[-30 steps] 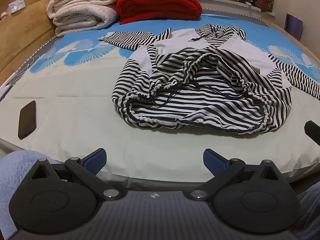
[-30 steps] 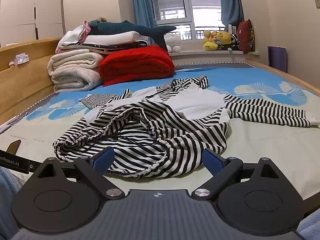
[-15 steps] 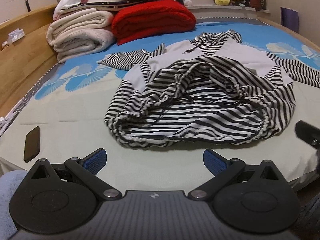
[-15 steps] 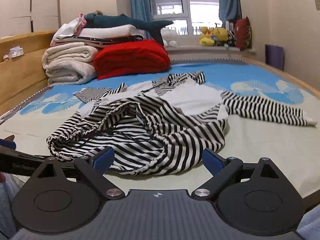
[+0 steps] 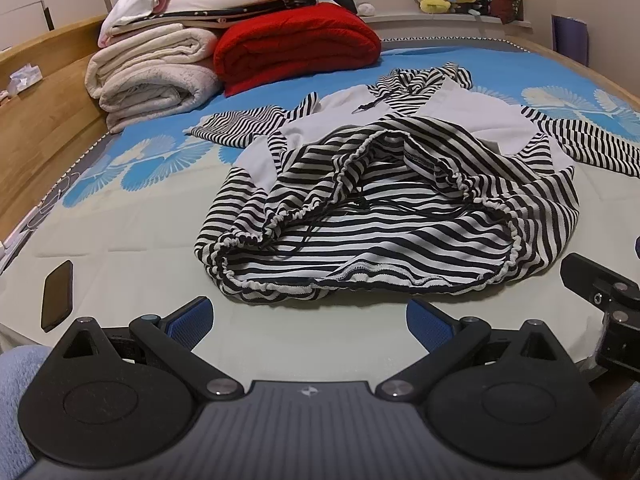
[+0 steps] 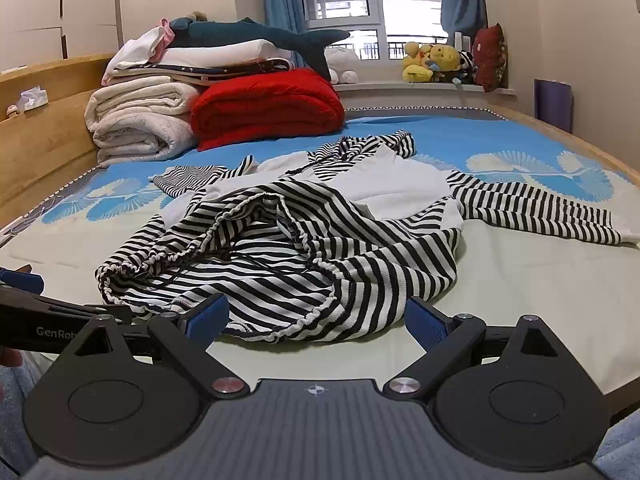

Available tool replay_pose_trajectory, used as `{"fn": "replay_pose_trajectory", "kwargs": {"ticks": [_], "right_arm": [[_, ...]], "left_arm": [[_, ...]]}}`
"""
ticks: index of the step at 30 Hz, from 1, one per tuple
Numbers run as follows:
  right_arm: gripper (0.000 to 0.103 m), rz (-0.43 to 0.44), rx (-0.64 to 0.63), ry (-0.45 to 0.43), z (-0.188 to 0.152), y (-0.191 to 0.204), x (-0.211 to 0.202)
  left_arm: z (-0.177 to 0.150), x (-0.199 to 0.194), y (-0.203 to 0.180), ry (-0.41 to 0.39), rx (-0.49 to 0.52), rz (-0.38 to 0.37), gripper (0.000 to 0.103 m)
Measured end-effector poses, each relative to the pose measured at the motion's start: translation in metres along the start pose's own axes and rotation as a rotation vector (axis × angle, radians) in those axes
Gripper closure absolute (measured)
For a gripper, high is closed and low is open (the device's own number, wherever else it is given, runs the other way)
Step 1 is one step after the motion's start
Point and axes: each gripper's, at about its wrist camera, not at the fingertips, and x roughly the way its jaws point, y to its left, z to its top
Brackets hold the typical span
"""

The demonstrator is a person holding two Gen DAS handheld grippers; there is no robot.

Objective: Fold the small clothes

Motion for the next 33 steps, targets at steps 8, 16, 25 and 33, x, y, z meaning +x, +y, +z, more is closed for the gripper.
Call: {"fn": "replay_pose_trajectory", "kwargs": {"ticks": [8, 16, 25, 33], "right_arm": [[0.008, 0.000, -0.007, 0.000, 0.000, -0.001, 0.000], [0.008, 0.002, -0.004, -0.001, 0.000, -0.001, 0.000], [0.008, 0.003, -0.005, 0.003, -0.001, -0.001, 0.002], [0.008, -0.054, 0.077, 0.092, 0.028, -0.020, 0.037]], "left_arm": [[0.000, -0.002, 0.001, -0.001, -0.008, -0.007, 0.000], [0.001, -0.002, 0.002, 0.001, -0.012, -0.010, 0.000], [0.001, 0.000, 0.004, 0.012, -0.014, -0.014, 0.000], [0.058, 0.065, 0.076, 0.032, -0.120, 0.066, 0.000]]}}
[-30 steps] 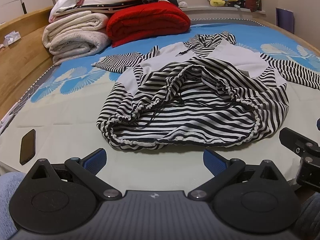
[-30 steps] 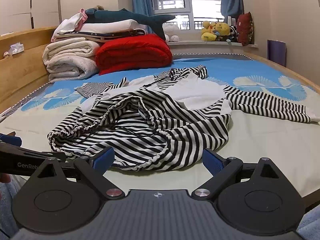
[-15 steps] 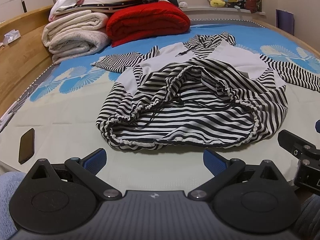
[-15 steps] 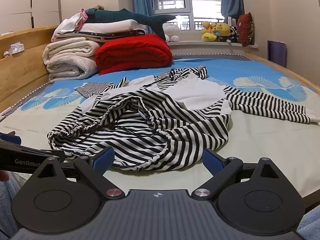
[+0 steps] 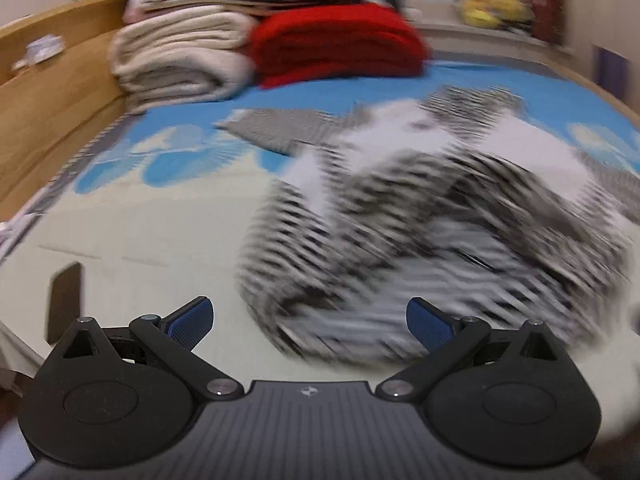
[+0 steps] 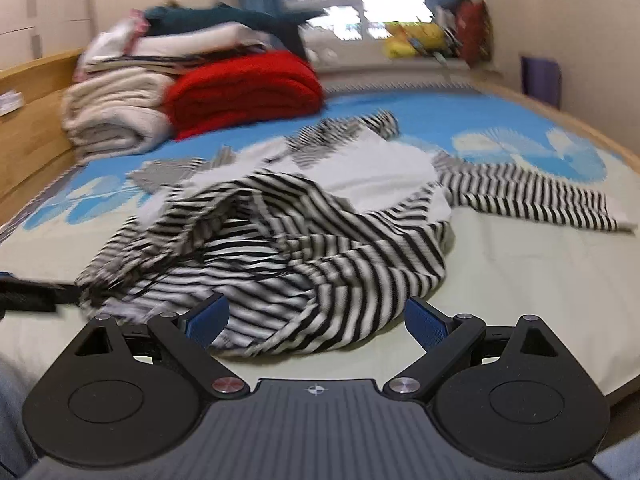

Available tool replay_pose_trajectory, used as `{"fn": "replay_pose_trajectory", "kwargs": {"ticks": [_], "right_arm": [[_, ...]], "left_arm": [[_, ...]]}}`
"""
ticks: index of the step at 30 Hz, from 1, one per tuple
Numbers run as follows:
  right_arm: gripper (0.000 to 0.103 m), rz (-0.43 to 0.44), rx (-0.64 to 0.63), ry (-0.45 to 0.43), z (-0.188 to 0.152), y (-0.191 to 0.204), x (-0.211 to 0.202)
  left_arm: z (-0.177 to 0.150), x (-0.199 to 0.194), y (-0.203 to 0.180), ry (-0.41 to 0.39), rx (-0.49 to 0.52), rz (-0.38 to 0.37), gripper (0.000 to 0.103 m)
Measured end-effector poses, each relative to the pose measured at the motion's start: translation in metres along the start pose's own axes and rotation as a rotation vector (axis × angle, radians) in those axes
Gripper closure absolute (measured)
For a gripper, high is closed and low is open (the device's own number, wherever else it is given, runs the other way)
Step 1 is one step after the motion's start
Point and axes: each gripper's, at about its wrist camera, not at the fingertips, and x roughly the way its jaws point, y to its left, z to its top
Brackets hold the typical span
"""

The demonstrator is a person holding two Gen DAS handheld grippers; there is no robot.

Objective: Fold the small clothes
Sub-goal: 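Grasp the striped top's hem with the left gripper while the right gripper grasps another hem point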

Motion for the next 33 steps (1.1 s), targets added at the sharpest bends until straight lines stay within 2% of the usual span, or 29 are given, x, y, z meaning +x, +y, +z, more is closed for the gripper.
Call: {"fn": "replay_pose_trajectory", "kwargs": {"ticks": [1, 2, 4, 5, 6, 8, 10, 11, 12, 13, 14, 15, 16, 17, 18, 20, 21, 24, 26, 28, 29, 30, 31, 32, 33], "right_arm": [[0.008, -0.014, 0.025, 0.024, 0.007, -0.002, 0.012], [0.008, -0.031, 0.055, 0.051, 0.014, -0.005, 0.026], [0.009, -0.065, 0.086, 0.107, 0.019, -0.004, 0.050], [0.010, -0.055, 0.080, 0.131, 0.020, 0.001, 0.063], [0.012, -0.053, 0.060, 0.147, 0.019, 0.005, 0.074], [0.015, -0.102, -0.011, 0.160, 0.016, 0.018, 0.097], [0.025, -0.133, -0.106, 0.162, 0.014, 0.028, 0.117], [0.033, -0.142, -0.160, 0.161, 0.010, 0.031, 0.129], [0.075, -0.150, -0.200, 0.168, 0.008, 0.032, 0.138], [0.093, -0.163, -0.255, 0.197, 0.004, 0.033, 0.148], [0.093, -0.179, -0.288, 0.221, 0.003, 0.031, 0.152], [0.093, -0.183, -0.294, 0.221, 0.004, 0.028, 0.148], [0.093, -0.171, -0.290, 0.221, 0.007, 0.025, 0.138], [0.093, -0.142, -0.285, 0.219, 0.011, 0.022, 0.122], [0.093, -0.110, -0.291, 0.205, 0.016, 0.018, 0.103], [0.093, -0.061, -0.336, 0.174, 0.018, 0.007, 0.060], [0.093, -0.050, -0.352, 0.171, 0.016, -0.001, 0.042], [0.093, -0.036, -0.406, 0.242, -0.007, -0.029, 0.017], [0.093, -0.001, -0.408, 0.341, -0.029, -0.045, 0.014], [0.093, -0.006, -0.397, 0.380, -0.037, -0.049, 0.013], [0.092, -0.011, -0.397, 0.375, -0.035, -0.047, 0.012], [0.085, -0.026, -0.398, 0.377, -0.030, -0.046, 0.011], [0.071, -0.039, -0.392, 0.384, -0.024, -0.044, 0.010], [0.063, -0.058, -0.377, 0.377, -0.015, -0.043, 0.007], [0.047, -0.074, -0.364, 0.346, -0.008, -0.042, 0.004]], "left_arm": [[0.011, 0.021, 0.008, 0.024, -0.006, 0.028, 0.000], [0.020, 0.040, 0.014, 0.052, -0.007, 0.022, 0.000], [0.031, 0.078, 0.022, 0.133, -0.002, -0.062, 0.000], [0.033, 0.092, 0.023, 0.163, -0.003, -0.080, 0.000], [0.032, 0.104, 0.022, 0.183, 0.000, -0.085, 0.000], [0.027, 0.119, 0.015, 0.210, 0.035, -0.094, 0.000], [0.021, 0.124, 0.002, 0.210, 0.106, -0.134, 0.000], [0.017, 0.124, -0.006, 0.205, 0.165, -0.144, 0.000], [0.013, 0.126, -0.016, 0.197, 0.226, -0.142, 0.000], [0.007, 0.131, -0.025, 0.197, 0.286, -0.103, 0.001], [0.001, 0.134, -0.031, 0.208, 0.318, -0.062, 0.008], [-0.002, 0.132, -0.030, 0.202, 0.313, -0.065, 0.017], [-0.004, 0.126, -0.025, 0.198, 0.287, -0.084, 0.030], [-0.004, 0.120, -0.020, 0.228, 0.273, -0.101, 0.070], [-0.005, 0.114, -0.010, 0.258, 0.242, -0.112, 0.088], [-0.014, 0.096, 0.015, 0.270, 0.147, -0.156, 0.090], [-0.019, 0.087, 0.022, 0.277, 0.138, -0.163, 0.091], [-0.042, 0.067, 0.036, 0.303, 0.159, -0.226, 0.090], [-0.057, 0.059, 0.040, 0.351, 0.163, -0.256, 0.088], [-0.064, 0.051, 0.044, 0.351, 0.161, -0.257, 0.078], [-0.064, 0.047, 0.047, 0.349, 0.149, -0.250, 0.050], [-0.062, 0.042, 0.052, 0.336, 0.132, -0.240, 0.029], [-0.058, 0.034, 0.056, 0.293, 0.119, -0.238, 0.022], [-0.054, 0.024, 0.059, 0.228, 0.113, -0.229, 0.016], [-0.050, 0.015, 0.059, 0.174, 0.117, -0.221, 0.016]]}}
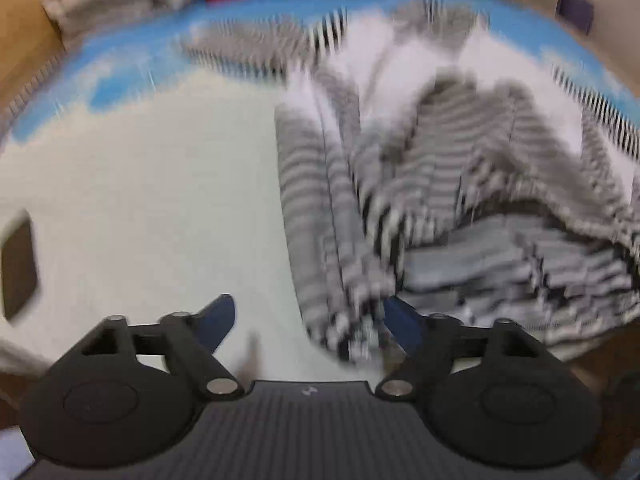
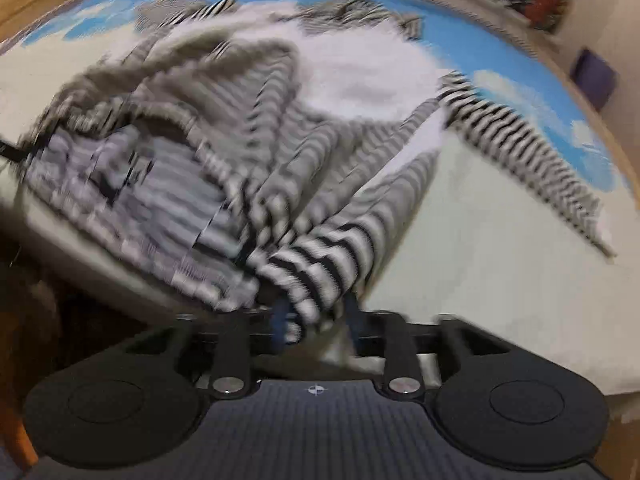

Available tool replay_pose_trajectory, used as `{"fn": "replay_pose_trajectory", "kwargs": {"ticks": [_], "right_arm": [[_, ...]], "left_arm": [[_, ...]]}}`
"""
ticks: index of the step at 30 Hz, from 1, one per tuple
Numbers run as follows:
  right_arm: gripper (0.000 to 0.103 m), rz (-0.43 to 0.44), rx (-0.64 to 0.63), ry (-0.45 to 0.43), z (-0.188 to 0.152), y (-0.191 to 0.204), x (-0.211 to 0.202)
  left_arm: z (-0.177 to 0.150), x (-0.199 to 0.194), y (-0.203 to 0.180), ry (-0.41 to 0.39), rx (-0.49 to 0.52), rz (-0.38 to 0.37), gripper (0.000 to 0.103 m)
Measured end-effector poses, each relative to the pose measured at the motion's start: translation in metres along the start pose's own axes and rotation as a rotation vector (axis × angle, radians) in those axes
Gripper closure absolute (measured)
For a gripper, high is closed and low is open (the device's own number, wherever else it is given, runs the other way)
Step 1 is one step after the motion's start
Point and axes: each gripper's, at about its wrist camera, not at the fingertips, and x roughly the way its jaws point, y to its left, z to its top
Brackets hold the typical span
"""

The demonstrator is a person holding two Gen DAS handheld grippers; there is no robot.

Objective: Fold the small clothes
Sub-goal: 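Grasp the striped top's hem with the left gripper while the right gripper grasps another hem point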

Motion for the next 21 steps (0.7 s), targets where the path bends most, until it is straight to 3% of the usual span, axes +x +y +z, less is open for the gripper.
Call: {"fn": "replay_pose_trajectory", "kwargs": {"ticks": [1, 4, 6, 9, 10, 11, 12, 13, 14, 17, 21], "right_arm": [[0.038, -0.003, 0.013, -0.058, 0.007, 0.000, -0.010], [0.036, 0.113, 0.010, -0.190, 0.029, 0.011, -0.020], [0.036, 0.178, -0.024, -0.206, 0.047, 0.031, -0.003], [0.041, 0.160, -0.123, -0.166, 0.065, 0.061, 0.043], [0.047, 0.144, -0.159, -0.128, 0.069, 0.069, 0.061], [0.055, 0.140, -0.186, -0.094, 0.069, 0.073, 0.074], [0.082, 0.131, -0.201, -0.064, 0.067, 0.074, 0.083], [0.097, 0.116, -0.208, -0.041, 0.066, 0.073, 0.091], [0.099, 0.113, -0.206, -0.046, 0.067, 0.070, 0.093], [0.099, 0.180, -0.107, -0.111, 0.074, 0.047, 0.064], [0.099, 0.265, -0.129, -0.219, 0.063, 0.038, -0.005]], "left_arm": [[0.002, -0.008, -0.003, -0.045, 0.016, -0.006, 0.016], [0.019, -0.010, -0.026, -0.105, 0.103, -0.102, 0.015], [0.025, 0.003, -0.052, -0.110, 0.222, -0.136, 0.012], [0.028, 0.050, -0.089, -0.075, 0.377, -0.083, 0.015], [0.028, 0.065, -0.096, -0.048, 0.406, -0.055, 0.022], [0.029, 0.082, -0.101, -0.022, 0.427, -0.019, 0.063], [0.029, 0.092, -0.102, -0.006, 0.434, 0.007, 0.090], [0.034, 0.093, -0.097, -0.011, 0.406, 0.006, 0.090], [0.037, 0.087, -0.092, -0.012, 0.367, -0.014, 0.092], [0.041, 0.042, -0.073, -0.067, 0.305, -0.067, 0.093], [0.016, -0.016, -0.057, -0.105, 0.357, -0.090, 0.097]]}}
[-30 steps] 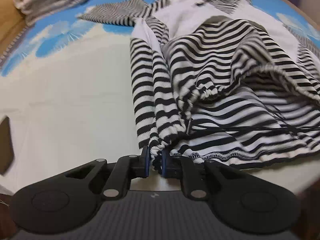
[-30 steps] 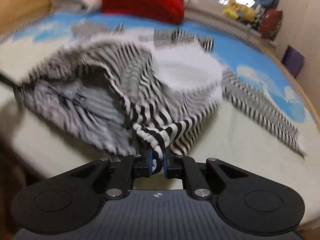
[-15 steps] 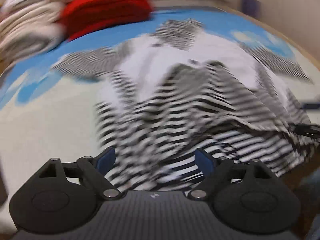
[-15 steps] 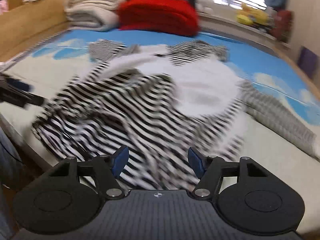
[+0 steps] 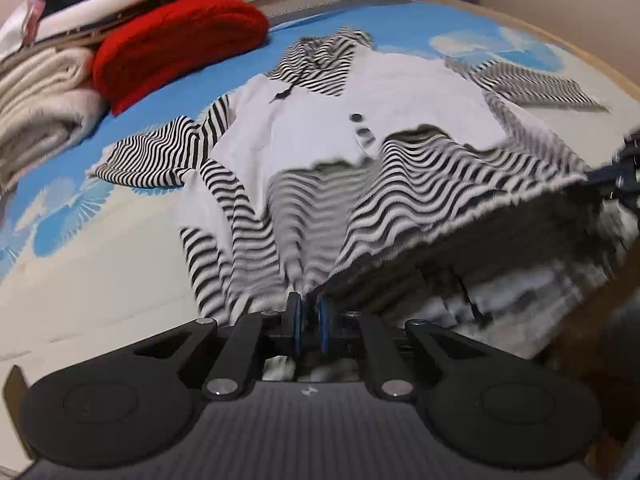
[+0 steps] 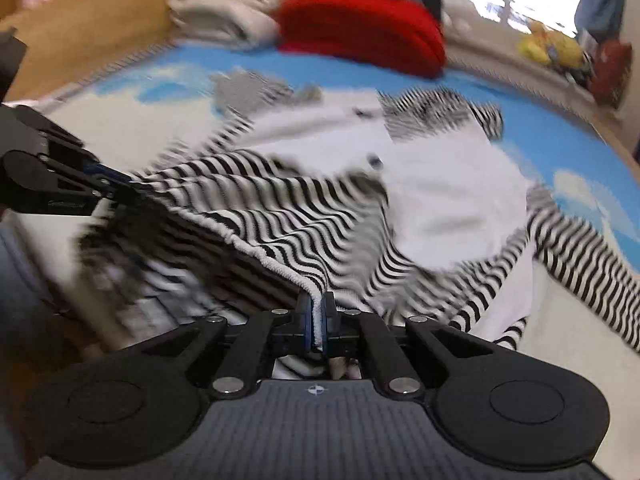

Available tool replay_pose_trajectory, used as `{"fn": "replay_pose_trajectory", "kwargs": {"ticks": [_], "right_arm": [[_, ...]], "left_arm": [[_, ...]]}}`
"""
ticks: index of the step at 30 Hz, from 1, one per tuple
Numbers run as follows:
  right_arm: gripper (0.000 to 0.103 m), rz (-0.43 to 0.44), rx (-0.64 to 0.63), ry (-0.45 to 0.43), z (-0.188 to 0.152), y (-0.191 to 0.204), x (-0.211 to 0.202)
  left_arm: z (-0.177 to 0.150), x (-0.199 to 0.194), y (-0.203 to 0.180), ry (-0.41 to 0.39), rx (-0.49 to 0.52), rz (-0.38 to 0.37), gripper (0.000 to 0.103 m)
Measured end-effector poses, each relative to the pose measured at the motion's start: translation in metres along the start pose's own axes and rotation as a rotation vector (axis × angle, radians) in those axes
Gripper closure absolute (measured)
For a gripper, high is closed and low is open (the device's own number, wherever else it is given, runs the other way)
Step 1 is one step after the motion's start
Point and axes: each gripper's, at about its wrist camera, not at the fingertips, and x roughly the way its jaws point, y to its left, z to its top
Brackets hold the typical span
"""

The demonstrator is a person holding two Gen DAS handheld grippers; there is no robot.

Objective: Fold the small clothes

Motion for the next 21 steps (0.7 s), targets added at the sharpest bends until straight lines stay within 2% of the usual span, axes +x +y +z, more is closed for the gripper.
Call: {"fn": "replay_pose_trajectory", "kwargs": {"ticks": [2, 5, 7, 8, 9, 11, 13, 14, 17, 19, 20, 21], "right_arm": [[0.099, 0.018, -0.051, 0.014, -0.013, 0.011, -0.020], [0.099, 0.007, -0.095, 0.128, -0.043, 0.017, -0.006], [0.097, -0.028, -0.075, 0.183, -0.060, 0.014, 0.012], [0.096, -0.044, -0.072, 0.211, -0.061, 0.012, 0.020], [0.093, -0.041, -0.057, 0.225, -0.060, 0.010, 0.022], [0.076, 0.016, 0.034, 0.182, -0.048, 0.000, 0.009], [0.042, 0.068, 0.168, 0.087, -0.036, -0.023, -0.015], [0.037, 0.057, 0.238, 0.038, -0.031, -0.035, -0.024], [0.035, -0.042, 0.431, -0.023, -0.021, -0.081, -0.028], [0.035, -0.126, 0.579, 0.013, -0.020, -0.113, -0.010], [0.035, -0.150, 0.647, 0.059, -0.024, -0.128, 0.005], [0.036, -0.158, 0.700, 0.106, -0.030, -0.140, 0.016]], "left_arm": [[-0.021, 0.007, -0.006, 0.090, 0.044, -0.008, 0.097], [-0.045, 0.038, -0.012, 0.244, 0.050, 0.006, 0.095], [-0.042, 0.039, 0.000, 0.229, -0.026, -0.015, 0.089], [-0.036, 0.033, 0.008, 0.198, -0.075, -0.025, 0.067], [-0.030, 0.025, 0.020, 0.155, -0.131, -0.035, 0.033], [-0.018, 0.010, 0.048, 0.049, -0.256, -0.016, 0.006], [-0.005, 0.007, 0.071, 0.007, -0.337, 0.024, 0.006], [0.003, 0.014, 0.082, 0.013, -0.372, 0.030, 0.006], [0.017, 0.054, 0.109, 0.100, -0.502, 0.011, 0.006], [0.019, 0.094, 0.120, 0.207, -0.570, -0.027, 0.006], [0.017, 0.108, 0.121, 0.258, -0.586, -0.041, 0.010], [0.012, 0.119, 0.118, 0.297, -0.584, -0.056, 0.035]]}}
